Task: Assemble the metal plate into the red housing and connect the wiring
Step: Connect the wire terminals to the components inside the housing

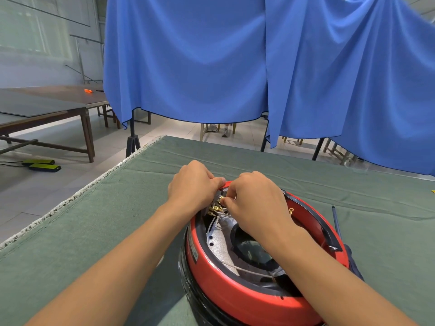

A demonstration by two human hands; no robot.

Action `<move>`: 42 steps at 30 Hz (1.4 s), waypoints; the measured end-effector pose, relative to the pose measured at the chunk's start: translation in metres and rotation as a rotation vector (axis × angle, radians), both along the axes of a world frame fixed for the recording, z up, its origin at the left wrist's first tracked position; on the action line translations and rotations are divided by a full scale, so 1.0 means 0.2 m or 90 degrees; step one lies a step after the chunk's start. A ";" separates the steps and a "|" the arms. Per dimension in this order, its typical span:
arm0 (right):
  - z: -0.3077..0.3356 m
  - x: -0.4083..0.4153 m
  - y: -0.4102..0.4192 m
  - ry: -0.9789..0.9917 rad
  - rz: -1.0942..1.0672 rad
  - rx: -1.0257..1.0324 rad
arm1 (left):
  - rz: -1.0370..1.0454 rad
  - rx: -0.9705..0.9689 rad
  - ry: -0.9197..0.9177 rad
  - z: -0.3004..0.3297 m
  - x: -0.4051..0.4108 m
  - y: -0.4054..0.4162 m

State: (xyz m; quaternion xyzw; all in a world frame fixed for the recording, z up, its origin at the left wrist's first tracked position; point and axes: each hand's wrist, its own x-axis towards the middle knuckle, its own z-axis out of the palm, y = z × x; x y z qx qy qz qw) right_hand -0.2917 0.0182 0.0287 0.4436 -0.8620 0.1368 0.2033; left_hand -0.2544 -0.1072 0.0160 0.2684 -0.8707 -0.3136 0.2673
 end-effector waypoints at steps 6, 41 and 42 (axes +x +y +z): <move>0.00 0.00 0.00 0.007 -0.005 0.001 | 0.010 -0.010 -0.001 0.00 0.00 0.00; -0.01 0.00 -0.02 0.046 0.021 0.008 | 0.015 0.005 -0.006 0.00 0.00 0.00; -0.01 0.00 -0.02 0.051 0.025 0.013 | 0.011 0.007 -0.007 0.00 0.00 0.00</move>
